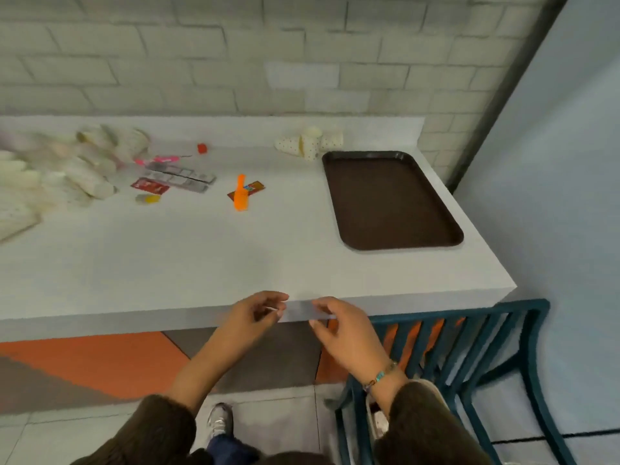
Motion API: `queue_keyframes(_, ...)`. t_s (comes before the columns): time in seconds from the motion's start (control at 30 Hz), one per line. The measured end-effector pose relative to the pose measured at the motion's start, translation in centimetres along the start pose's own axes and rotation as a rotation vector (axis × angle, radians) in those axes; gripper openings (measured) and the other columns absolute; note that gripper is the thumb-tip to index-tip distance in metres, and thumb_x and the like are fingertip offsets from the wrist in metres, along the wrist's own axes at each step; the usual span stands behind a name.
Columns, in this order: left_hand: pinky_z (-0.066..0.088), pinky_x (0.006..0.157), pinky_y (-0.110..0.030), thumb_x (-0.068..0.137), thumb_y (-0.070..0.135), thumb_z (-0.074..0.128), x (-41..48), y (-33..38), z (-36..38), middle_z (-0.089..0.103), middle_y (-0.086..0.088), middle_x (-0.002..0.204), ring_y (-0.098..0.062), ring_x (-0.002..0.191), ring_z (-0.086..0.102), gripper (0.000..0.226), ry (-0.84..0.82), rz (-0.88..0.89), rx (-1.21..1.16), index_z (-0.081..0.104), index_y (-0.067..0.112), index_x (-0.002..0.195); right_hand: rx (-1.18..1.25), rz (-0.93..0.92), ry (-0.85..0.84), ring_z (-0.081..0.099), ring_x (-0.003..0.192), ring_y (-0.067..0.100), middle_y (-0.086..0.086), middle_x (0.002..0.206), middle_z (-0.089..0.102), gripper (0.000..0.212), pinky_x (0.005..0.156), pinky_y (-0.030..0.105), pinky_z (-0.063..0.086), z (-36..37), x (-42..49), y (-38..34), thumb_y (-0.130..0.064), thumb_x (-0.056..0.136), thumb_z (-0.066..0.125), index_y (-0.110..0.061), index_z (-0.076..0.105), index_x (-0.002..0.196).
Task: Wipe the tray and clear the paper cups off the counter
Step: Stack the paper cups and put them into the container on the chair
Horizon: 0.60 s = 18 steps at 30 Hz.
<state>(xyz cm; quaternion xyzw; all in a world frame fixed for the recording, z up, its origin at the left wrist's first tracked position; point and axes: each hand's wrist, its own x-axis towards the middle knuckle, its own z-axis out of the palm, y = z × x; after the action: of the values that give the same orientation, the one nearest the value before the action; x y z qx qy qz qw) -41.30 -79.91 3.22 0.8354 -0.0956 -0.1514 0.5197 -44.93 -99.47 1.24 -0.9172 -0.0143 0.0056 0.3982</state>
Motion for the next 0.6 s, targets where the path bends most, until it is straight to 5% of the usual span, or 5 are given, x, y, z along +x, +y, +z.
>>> queue_keyframes(0.33, 0.047, 0.077, -0.014, 0.089, 0.019, 0.061, 0.0, -6.0, -20.8, 0.07, 0.011, 0.096, 0.0, 0.089, 0.065, 0.023, 0.402, -0.055, -0.035, 0.064, 0.04, 0.098, -0.031, -0.271, -0.156, 0.054, 0.097, -0.001, -0.022, 0.101, 0.059, 0.023, 0.089, 0.011, 0.039, 8.7, 15.3, -15.3, -0.038, 0.089, 0.058, -0.036, 0.058, 0.112)
queue_keyframes(0.6, 0.048, 0.077, -0.018, 0.089, 0.022, 0.06, 1.6, -14.0, -38.4, 0.07, 0.01, 0.097, -0.003, 0.09, 0.065, 0.02, 0.503, -0.146, -0.045, 0.064, 0.04, 0.096, 0.052, -0.246, -0.218, 0.06, 0.092, 0.001, -0.019, 0.092, 0.064, 0.016, 0.085, 0.02, 0.048, 20.0, 27.2, -25.5, -0.028, 0.086, 0.062, -0.034, 0.063, 0.102)
